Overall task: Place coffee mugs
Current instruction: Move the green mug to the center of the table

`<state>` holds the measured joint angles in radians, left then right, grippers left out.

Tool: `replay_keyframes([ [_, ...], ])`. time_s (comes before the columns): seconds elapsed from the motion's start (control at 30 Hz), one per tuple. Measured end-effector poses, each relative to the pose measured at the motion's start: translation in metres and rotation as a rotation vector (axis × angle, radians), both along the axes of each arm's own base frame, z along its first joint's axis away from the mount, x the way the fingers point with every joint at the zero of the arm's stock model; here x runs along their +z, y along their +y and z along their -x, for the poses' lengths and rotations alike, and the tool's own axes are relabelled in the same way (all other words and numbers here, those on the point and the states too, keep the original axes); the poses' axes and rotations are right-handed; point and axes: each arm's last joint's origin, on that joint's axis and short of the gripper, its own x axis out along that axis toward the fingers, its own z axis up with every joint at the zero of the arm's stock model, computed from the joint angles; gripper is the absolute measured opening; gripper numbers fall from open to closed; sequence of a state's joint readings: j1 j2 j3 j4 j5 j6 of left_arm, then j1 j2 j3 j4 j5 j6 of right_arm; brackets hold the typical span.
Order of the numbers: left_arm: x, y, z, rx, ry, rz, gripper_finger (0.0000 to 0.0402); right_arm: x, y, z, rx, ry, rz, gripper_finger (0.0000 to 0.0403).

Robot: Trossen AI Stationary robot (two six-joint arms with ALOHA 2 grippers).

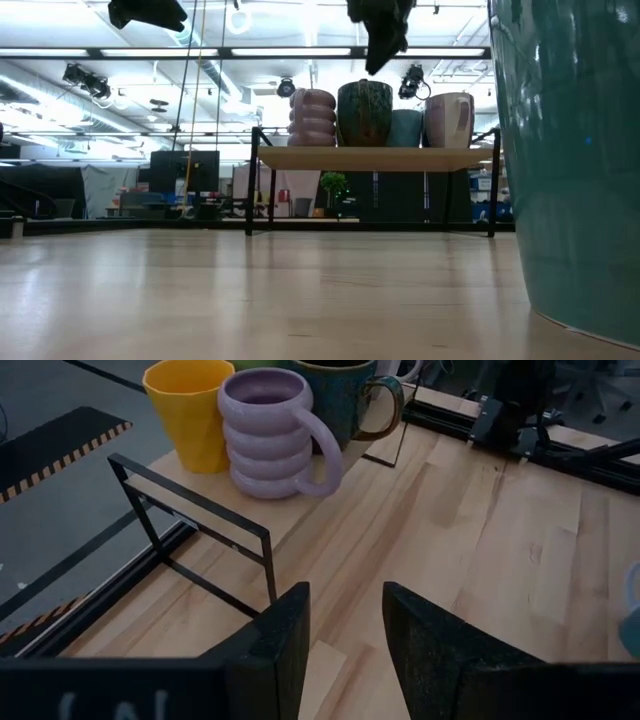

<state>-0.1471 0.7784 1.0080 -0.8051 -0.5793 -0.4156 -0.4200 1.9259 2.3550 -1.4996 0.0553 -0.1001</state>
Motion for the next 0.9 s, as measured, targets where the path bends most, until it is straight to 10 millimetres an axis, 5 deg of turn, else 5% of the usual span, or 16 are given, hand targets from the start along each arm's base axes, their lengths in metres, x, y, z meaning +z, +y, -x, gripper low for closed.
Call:
replay_keyframes([
  [0.33, -0.001, -0.001, 0.000, -0.036, 0.015, 0.017, 0.0134, 0.006, 0.068, -0.017, 0.125, -0.086, -0.204, 0.0128],
  [0.63, -0.003, -0.002, 0.001, -0.040, 0.020, 0.062, 0.0134, 0.006, 0.144, -0.026, 0.244, -0.055, -0.128, 0.0126],
  [0.9, -0.002, -0.002, 0.000, -0.036, 0.007, 0.072, 0.0134, 0.004, 0.188, -0.024, 0.255, -0.049, -0.143, 0.0126],
])
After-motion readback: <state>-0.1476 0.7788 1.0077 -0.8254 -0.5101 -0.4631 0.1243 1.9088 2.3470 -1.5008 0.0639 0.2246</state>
